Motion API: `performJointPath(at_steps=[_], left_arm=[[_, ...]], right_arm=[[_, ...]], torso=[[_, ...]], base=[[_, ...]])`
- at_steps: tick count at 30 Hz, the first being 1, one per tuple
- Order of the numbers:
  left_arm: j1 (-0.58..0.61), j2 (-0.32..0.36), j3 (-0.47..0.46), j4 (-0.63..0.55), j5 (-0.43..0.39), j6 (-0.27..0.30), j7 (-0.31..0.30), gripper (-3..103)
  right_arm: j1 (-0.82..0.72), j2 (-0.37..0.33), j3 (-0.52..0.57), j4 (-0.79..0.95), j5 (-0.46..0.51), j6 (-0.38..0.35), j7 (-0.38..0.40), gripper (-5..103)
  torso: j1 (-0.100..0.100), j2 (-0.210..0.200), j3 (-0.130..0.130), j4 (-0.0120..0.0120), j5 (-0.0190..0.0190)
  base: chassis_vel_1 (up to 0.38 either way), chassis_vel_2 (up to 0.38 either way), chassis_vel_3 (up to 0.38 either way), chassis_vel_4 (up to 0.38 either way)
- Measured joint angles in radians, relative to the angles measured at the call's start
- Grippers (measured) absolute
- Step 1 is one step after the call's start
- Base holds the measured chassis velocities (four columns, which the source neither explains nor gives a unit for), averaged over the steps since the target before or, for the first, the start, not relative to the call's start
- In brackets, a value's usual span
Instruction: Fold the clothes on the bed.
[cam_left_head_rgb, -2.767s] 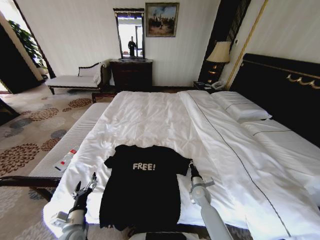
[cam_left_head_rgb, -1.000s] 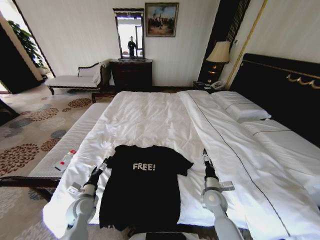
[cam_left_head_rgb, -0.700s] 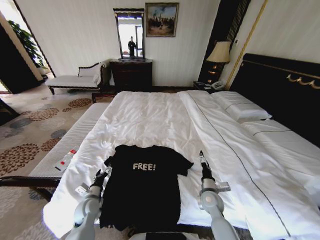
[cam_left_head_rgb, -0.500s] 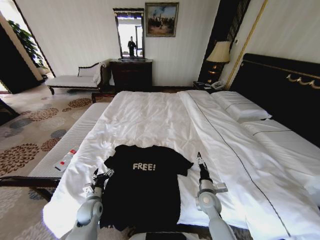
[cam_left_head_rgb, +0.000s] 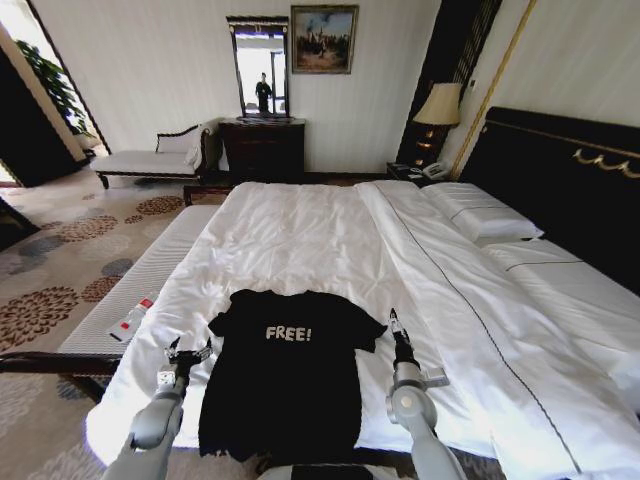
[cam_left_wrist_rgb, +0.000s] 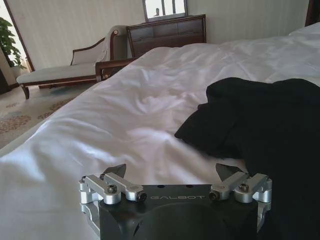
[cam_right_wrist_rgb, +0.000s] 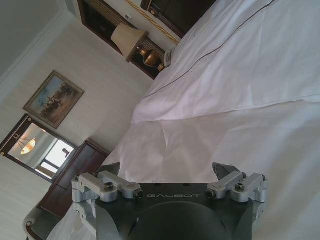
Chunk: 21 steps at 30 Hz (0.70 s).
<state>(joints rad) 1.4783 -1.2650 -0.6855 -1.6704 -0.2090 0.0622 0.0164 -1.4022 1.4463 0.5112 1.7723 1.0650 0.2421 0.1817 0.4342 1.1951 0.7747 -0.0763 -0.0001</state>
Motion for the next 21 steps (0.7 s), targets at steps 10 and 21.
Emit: performJointPath(at_steps=[10,21], left_arm=[[-0.014,-0.037,0.019,0.025,-0.026,-0.063,-0.001,100],[-0.068,-0.037,0.046,0.063,-0.067,-0.039,-0.016,100]], right_arm=[[0.004,-0.003,-0.002,-0.009,-0.003,0.0,0.004,100],[0.001,-0.013,-0.002,-0.024,-0.007,0.002,0.006,100]], torso=[[0.0,0.0,0.0,-0.0002,0.0001],[0.0,0.0,0.0,0.0,0.0001]], base=[[0.0,0.0,0.0,0.0],[0.0,0.0,0.0,0.0]])
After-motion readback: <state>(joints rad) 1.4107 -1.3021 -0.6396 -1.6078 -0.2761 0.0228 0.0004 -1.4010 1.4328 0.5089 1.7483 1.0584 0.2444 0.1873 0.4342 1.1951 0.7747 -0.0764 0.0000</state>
